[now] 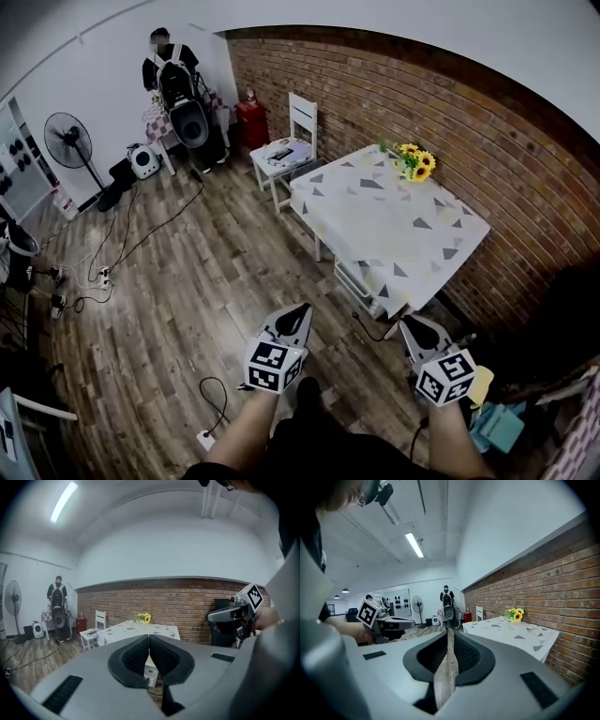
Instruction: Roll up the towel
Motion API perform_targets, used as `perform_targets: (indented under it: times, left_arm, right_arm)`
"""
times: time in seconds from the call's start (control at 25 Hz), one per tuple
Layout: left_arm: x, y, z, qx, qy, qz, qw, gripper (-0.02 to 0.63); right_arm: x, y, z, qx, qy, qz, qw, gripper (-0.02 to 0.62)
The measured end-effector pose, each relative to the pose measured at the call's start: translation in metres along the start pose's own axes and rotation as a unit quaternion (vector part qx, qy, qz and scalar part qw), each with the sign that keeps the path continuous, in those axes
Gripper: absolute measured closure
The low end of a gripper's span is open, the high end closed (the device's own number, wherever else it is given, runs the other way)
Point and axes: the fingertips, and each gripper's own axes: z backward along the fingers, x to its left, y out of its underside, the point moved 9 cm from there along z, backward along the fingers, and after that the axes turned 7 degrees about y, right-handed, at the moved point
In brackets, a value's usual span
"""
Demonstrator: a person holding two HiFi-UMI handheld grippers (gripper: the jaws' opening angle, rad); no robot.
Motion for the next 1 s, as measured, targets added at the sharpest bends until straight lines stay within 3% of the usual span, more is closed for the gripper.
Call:
perform_targets:
  times: [0.28,0.52,1.0]
  left_arm:
    - [0.095,-0.016,-0.064,0.015,0.041,0.004,0.9991,0.588]
    - [0.154,-0.03,-0.094,0.01,0.055,0.002,0.9984,0.588]
    - [0.19,-0.03,-0.185,0.049,0.095,-0.009,0.9942,0.588]
  right_arm:
    - [-0.002,-0.026,-0.117,0.028,0.014,-0.004,0.999,0.551]
    - [-0.007,-0.038,-0.172,0.036,0.034,-0.01,0.999,0.548]
    - [-0.063,-0.026,-0.26,0.074,0.047,-0.047,0.995,0.548]
